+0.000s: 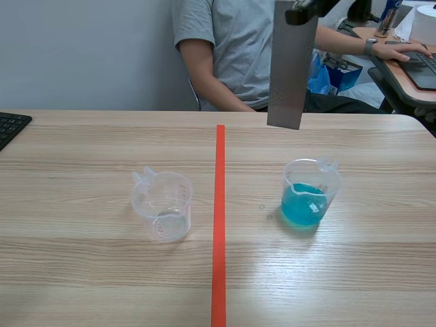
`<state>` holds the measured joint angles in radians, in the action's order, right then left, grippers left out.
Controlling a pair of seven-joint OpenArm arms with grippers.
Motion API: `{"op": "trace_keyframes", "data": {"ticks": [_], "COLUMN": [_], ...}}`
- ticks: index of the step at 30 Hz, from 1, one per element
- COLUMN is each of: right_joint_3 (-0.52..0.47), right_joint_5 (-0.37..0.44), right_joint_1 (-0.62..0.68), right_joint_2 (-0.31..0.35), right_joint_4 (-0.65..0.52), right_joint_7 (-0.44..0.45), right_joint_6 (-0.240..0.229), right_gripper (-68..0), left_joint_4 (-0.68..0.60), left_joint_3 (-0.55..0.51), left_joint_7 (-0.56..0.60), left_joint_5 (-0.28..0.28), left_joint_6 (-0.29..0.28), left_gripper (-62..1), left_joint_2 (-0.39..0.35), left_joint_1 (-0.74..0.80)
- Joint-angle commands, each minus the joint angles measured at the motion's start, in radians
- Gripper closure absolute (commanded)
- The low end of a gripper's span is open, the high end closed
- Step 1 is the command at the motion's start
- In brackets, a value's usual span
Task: Do the redox reaction experiment.
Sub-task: 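Put the plate into the left beaker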
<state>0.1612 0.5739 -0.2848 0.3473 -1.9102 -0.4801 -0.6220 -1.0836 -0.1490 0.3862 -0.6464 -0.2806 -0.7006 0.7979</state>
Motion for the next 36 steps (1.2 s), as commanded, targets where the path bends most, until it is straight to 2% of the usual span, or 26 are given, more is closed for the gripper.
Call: {"op": "trace_keyframes", "data": {"ticks": [1, 15, 22, 28, 36], "right_joint_3": [0.019, 0.263, 0.369, 0.411, 0.436], "right_joint_5": [-0.002, -0.111, -0.160, -0.190, -0.232], "right_joint_1": [-0.034, -0.103, -0.126, -0.131, -0.131], "right_joint_2": [-0.014, -0.171, -0.248, -0.299, -0.323], "right_joint_4": [-0.012, -0.003, 0.060, 0.128, 0.192], "right_joint_7": [0.014, 0.014, 0.015, 0.034, 0.098], "right_joint_6": [0.007, 0.012, 0.012, 0.012, 0.012], "right_gripper": [-1.3, -1.3, -1.3, -1.3, -1.3], "left_joint_4": [-0.007, -0.007, -0.007, -0.007, -0.007], "left_joint_3": [-0.003, -0.003, -0.003, -0.003, -0.003], "left_joint_7": [0.010, 0.008, 0.006, 0.006, 0.006], "left_joint_5": [0.000, 0.000, 0.000, 0.000, 0.000], "left_joint_6": [0.002, 0.002, 0.002, 0.002, 0.002], "left_gripper": [-4.7, -4.7, -4.7, -4.6, -4.7], "left_joint_2": [0.005, 0.008, 0.008, 0.008, 0.008], "left_joint_1": [-0.006, -0.006, -0.006, -0.006, -0.006]}}
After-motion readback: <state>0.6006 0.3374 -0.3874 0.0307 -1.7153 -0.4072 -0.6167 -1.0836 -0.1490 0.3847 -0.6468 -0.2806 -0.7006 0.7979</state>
